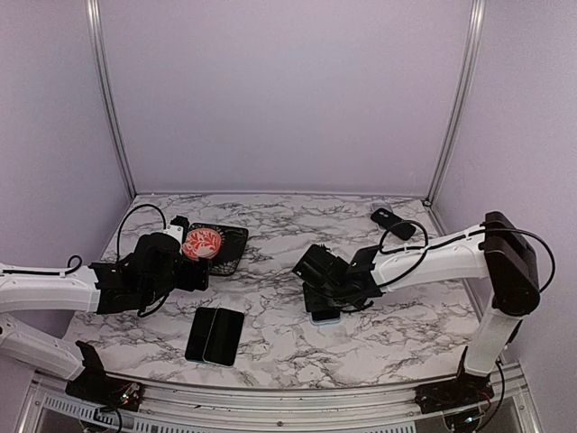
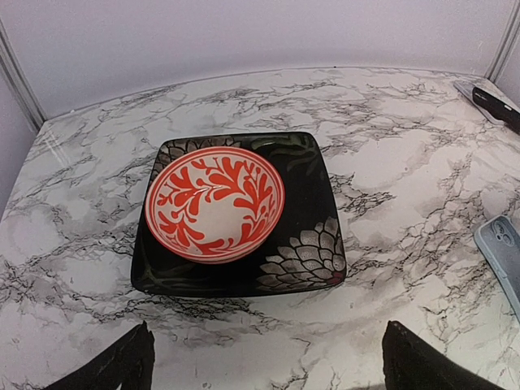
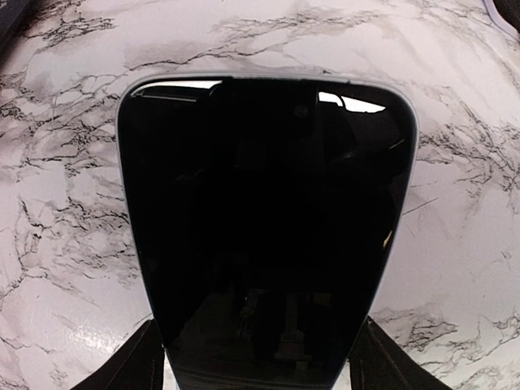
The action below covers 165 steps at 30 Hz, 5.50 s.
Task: Put the phone into the phone case
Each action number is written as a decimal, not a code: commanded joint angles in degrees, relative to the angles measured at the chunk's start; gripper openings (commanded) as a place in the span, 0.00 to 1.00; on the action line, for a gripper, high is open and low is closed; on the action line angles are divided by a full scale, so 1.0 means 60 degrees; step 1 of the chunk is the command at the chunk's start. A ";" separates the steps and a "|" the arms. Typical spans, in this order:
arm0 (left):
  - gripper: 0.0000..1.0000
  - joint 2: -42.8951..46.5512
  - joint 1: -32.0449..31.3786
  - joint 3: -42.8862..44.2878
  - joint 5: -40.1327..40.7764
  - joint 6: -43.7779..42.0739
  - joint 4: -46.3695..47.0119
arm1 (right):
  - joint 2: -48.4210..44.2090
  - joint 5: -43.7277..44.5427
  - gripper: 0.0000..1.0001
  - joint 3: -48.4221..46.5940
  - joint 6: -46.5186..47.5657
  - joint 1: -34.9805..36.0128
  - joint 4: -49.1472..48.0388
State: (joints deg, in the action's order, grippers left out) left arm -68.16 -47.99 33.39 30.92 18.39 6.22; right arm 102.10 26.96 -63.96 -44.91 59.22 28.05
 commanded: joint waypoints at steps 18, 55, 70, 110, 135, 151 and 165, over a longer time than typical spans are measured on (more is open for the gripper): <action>0.99 -0.0164 0.0079 0.0428 -0.0065 -0.0197 0.0183 | 0.0378 -0.1278 0.36 0.0003 -0.0180 -0.0153 0.0215; 0.99 -0.0389 0.0081 0.1251 -0.0542 0.0101 -0.0234 | 0.0728 -0.2452 0.99 -0.1065 0.1419 -0.0949 0.1315; 0.99 -0.1336 -0.0301 0.2383 -0.0255 0.2569 -0.2148 | -0.1188 -0.1088 0.99 0.0250 0.2187 -0.0950 -0.0797; 0.99 -0.0511 -0.1245 0.1790 0.0188 0.2016 -0.0795 | 0.0111 -0.2144 0.99 -0.1669 0.1653 -0.1100 0.1314; 0.99 -0.2908 -0.1080 0.3511 -0.2583 -0.0714 0.0089 | 0.1939 -0.3683 0.91 -0.1773 0.1456 -0.1111 0.2426; 0.99 -0.4095 -0.0467 0.4221 -0.3875 0.0439 -0.0506 | 0.1275 -0.4342 0.32 -0.1612 0.2113 -0.1111 0.1927; 0.99 -0.6406 -0.0074 0.5070 -0.6752 0.3584 0.0941 | 0.0651 -0.4830 0.13 -0.0224 0.2584 -0.1169 -0.0239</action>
State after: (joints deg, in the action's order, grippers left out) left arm -103.88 -48.95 61.63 -3.62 33.65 8.78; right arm 105.95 1.37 -66.48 -29.82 52.42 31.00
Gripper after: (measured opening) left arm 0.989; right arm 0.773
